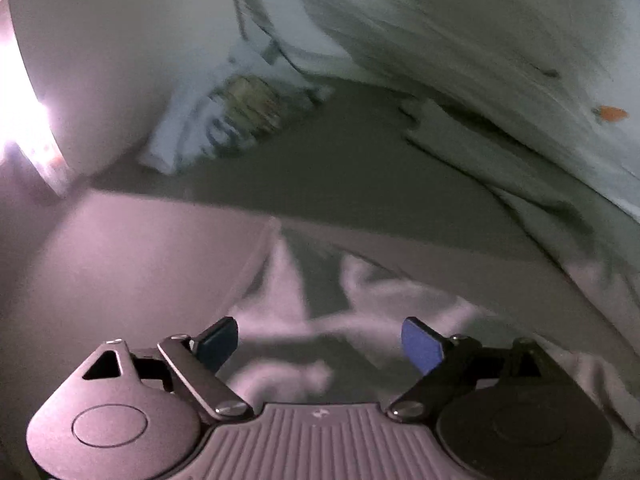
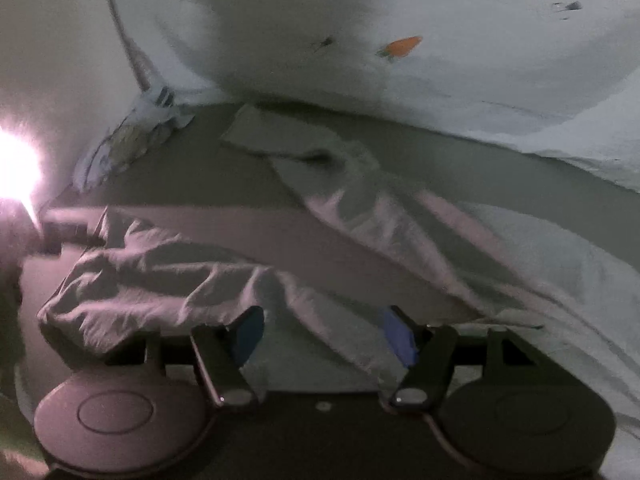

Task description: Fold clothes

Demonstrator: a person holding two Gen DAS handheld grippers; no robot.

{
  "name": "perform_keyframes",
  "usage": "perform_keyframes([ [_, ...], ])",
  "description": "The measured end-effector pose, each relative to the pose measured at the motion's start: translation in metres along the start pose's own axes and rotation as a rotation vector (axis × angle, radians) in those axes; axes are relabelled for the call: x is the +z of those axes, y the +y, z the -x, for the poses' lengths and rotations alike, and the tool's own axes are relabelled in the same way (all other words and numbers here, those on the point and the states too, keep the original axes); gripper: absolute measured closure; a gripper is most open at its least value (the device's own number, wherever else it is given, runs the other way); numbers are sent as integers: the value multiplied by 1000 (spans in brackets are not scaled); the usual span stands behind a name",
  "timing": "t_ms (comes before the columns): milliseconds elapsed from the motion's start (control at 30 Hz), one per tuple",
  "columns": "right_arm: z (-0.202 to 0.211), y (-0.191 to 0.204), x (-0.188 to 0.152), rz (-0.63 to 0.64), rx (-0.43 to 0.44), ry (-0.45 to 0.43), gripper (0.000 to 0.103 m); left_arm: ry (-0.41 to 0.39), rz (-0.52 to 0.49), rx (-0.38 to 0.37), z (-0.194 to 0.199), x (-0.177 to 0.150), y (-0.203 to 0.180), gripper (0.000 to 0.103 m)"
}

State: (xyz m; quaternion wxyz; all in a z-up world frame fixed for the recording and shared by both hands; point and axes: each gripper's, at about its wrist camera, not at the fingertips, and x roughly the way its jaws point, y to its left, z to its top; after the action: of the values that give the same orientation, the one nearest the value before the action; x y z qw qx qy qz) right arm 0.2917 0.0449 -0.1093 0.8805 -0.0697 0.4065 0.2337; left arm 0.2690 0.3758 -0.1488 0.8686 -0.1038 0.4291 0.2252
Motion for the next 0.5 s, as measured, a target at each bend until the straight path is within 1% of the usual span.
perform_keyframes([
  [100,-18,22,6,29,0,38,33,-39,-42,31,-19,15,12,13],
  [133,-25,28,8,36,-8,44,33,-40,-48,27,-25,20,15,13],
  [167,-31,32,11,37,-17,48,33,-38,-45,10,-31,24,17,13],
  [233,-39,35,15,25,-24,56,33,-26,-16,-59,-42,33,26,13],
  [333,-48,31,19,3,-51,82,32,-7,6,-142,-59,43,26,13],
  [433,-54,19,20,-17,-95,116,32,4,-24,-149,-75,47,20,13],
  [467,-56,14,21,-23,-104,125,31,7,-27,-151,-80,48,19,15],
  [500,-57,9,22,-26,-107,134,30,10,-1,-160,-84,47,21,28],
])
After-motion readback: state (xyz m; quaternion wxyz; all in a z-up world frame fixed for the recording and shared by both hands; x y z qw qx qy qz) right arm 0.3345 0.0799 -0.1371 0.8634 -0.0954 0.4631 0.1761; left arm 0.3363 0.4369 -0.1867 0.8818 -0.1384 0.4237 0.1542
